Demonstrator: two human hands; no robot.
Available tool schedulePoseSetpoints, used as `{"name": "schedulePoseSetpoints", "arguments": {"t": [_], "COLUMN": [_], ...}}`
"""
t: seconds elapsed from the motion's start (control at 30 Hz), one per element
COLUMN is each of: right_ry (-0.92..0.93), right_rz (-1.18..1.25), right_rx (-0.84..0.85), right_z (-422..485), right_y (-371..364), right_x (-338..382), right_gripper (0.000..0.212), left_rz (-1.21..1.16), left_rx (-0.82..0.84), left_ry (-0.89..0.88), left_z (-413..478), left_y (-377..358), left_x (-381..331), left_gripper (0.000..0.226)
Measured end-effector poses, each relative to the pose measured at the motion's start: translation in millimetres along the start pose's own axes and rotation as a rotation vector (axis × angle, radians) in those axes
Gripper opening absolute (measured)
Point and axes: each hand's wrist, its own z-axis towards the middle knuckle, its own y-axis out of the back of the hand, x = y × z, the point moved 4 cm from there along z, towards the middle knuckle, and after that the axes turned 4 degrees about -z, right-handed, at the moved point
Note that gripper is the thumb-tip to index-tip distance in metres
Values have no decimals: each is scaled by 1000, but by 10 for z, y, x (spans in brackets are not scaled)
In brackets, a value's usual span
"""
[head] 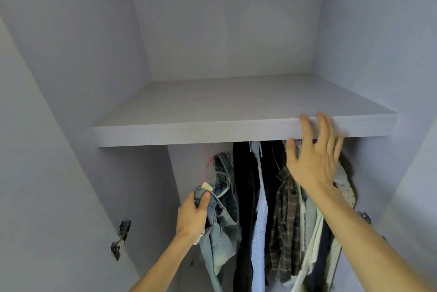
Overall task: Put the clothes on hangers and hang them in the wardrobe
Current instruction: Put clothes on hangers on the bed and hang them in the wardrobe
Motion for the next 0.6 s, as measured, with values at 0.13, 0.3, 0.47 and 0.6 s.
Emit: {"name": "schedulePoseSetpoints", "arguments": {"t": [0.13, 0.3, 0.47, 0.6], "right_ry": [-30, 62, 626, 941], "right_rz": [306, 511, 496, 644], "right_rx": [277, 804, 1153, 1244], "right_z": [-948, -1732, -2321, -2871], "right_y": [-263, -819, -1136, -1047], "right_x": [403, 1028, 1833, 2411], "right_gripper": [63, 71, 76, 65], "left_rz": [42, 91, 23, -83], "left_rx": [12, -10, -190, -414], "left_ry": [57, 158, 356, 497], "left_z": [-348, -1045, -2007, -2898], "left_y": [325, 791, 1103, 1144], "left_x": [326, 738, 1061, 1098], "left_gripper": [16, 17, 19, 36]}}
